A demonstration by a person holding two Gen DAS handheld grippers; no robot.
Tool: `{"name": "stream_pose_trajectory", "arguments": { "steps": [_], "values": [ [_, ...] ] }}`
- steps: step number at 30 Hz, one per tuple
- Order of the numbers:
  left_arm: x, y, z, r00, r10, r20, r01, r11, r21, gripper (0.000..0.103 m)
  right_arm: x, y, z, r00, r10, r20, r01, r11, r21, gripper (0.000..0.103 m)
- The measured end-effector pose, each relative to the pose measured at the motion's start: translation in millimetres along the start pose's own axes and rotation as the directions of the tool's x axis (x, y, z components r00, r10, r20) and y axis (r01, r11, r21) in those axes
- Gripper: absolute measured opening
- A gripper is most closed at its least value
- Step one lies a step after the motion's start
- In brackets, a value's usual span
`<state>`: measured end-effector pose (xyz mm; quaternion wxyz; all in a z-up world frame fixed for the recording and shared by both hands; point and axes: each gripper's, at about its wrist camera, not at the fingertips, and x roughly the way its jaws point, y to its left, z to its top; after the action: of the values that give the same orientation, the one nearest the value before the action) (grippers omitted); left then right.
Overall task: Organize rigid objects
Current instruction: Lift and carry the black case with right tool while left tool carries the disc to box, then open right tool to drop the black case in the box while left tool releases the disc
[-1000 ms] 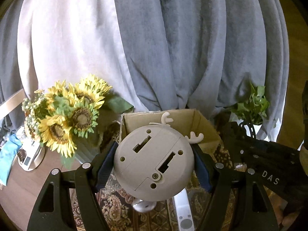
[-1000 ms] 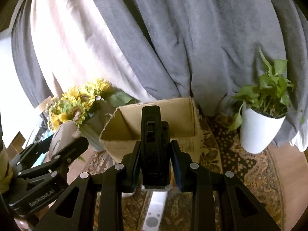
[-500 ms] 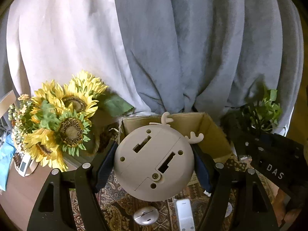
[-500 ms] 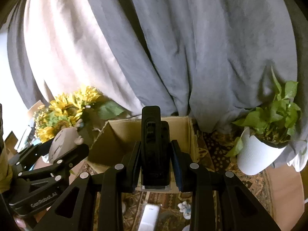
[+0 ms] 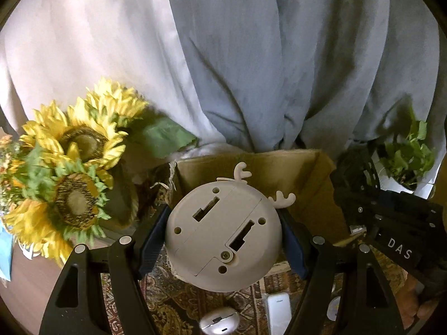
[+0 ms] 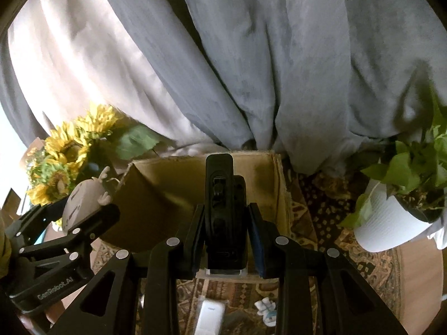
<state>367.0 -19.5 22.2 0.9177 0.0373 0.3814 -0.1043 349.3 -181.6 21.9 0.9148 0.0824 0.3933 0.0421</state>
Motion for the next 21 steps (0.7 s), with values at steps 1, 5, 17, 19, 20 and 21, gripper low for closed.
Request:
{"name": "stream_pose_trajectory", "arguments": {
  "steps": [1,5,17,19,20,21],
  "values": [
    [5,0,0,1.000,-0.002,-0.015,0.002,1.000,-0.001,0.074,4,0,1,1.000,-0.001,-0.011,0.001,1.000,-0.006,0.031],
    [22,3,0,0.997,-0.013,-0.078,0.012,1.000,-0.007,0.074,15,-2,4,0.999,-0.021,-0.035,0.020,1.000,-0.019,0.031],
    [48,0,3,0.985,0.010,-0.173,-0.008,1.000,0.014,0.074,46,-6,8,0.991,-0.031,-0.126,0.024,0.998,-0.060,0.031],
    [52,1,3,0.982,0.012,-0.186,-0.010,1.000,0.012,0.074,52,-6,8,0.988,-0.030,-0.150,0.020,0.997,-0.068,0.031],
    [54,1,3,0.980,0.014,-0.198,-0.012,1.000,0.011,0.074,53,-7,8,0.987,-0.030,-0.156,0.020,0.997,-0.069,0.031],
    [55,2,3,0.979,0.014,-0.204,-0.013,1.000,0.009,0.074,55,-7,8,0.986,-0.031,-0.161,0.020,0.997,-0.069,0.031]
  ]
}}
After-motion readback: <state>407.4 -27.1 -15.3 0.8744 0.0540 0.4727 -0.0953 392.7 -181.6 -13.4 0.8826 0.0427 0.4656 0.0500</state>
